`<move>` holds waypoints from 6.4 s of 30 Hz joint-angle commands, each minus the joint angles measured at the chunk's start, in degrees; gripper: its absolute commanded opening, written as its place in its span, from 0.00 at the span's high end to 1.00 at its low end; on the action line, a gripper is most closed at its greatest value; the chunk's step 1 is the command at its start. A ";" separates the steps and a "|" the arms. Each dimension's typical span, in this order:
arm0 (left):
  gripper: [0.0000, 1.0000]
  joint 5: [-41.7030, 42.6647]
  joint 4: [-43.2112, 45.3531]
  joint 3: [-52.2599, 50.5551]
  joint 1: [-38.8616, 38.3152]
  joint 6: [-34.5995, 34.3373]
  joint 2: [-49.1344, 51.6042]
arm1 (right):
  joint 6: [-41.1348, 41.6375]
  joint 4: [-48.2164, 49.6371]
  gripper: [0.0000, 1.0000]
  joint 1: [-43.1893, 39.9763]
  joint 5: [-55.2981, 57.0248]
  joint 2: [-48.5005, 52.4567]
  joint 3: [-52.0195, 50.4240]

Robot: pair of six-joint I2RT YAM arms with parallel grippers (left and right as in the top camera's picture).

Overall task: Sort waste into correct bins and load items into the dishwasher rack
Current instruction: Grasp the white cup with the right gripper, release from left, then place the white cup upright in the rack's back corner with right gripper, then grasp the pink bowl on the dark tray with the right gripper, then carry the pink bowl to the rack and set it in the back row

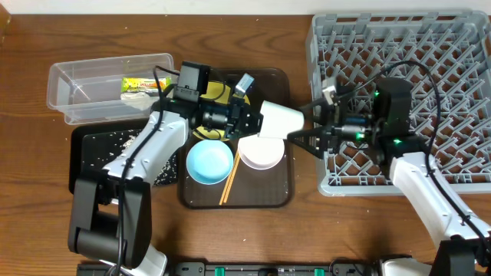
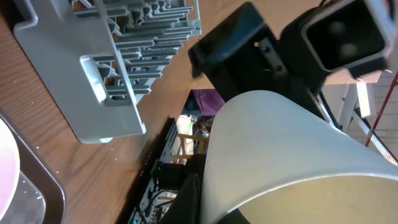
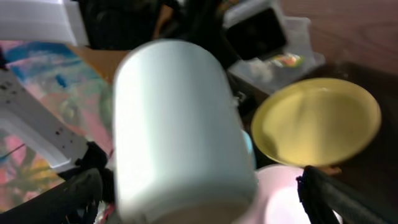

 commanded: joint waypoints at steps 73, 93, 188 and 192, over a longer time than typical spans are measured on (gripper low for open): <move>0.51 -54.01 -27.08 0.42 20.15 19.98 -24.02 | -4.00 -44.54 0.90 -4.63 76.24 27.87 60.41; 0.51 -57.44 -28.37 0.42 20.15 19.96 -24.02 | -1.73 -41.42 0.81 -0.87 68.72 41.22 60.39; 0.41 -70.23 -37.48 -1.01 20.15 19.28 -23.69 | -13.25 -31.34 0.99 3.06 100.37 11.72 40.94; 0.41 -70.23 -37.51 -1.01 20.15 19.28 -23.69 | -17.59 -23.17 0.99 -0.26 107.93 14.47 40.94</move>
